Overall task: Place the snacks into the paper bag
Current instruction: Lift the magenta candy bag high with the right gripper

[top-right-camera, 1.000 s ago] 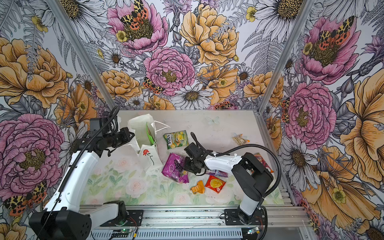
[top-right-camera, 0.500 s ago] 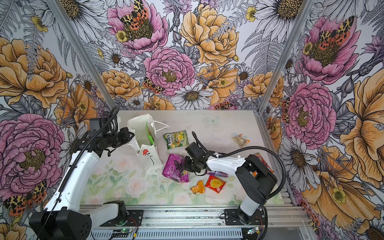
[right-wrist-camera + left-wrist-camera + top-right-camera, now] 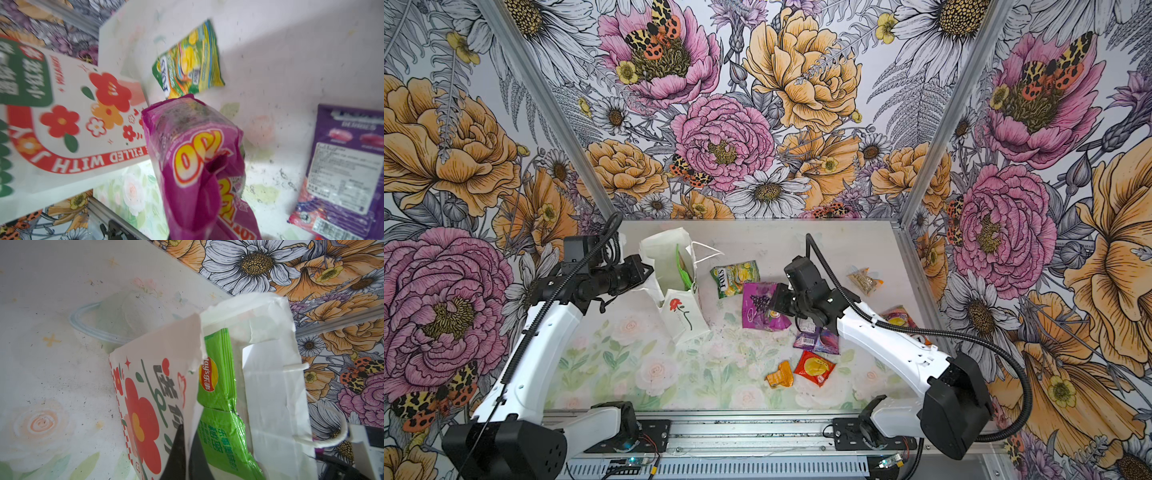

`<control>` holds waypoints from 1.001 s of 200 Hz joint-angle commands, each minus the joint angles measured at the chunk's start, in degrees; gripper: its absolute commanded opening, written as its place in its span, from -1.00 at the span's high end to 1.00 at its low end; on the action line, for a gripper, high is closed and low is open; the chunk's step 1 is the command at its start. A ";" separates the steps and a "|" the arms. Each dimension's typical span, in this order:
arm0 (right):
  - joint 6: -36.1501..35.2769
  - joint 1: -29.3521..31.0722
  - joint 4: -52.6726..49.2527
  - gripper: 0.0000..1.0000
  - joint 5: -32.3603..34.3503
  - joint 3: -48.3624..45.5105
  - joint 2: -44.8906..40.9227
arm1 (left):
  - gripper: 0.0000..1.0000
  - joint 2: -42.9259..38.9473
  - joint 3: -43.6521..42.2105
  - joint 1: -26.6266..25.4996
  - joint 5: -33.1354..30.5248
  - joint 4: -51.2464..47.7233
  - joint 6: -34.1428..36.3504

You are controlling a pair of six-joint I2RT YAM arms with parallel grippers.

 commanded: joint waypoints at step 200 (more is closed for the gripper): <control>-6.00 4.01 -1.79 1.00 8.50 38.58 -2.01 | 1.00 6.27 14.62 -17.31 -15.82 -6.72 -5.41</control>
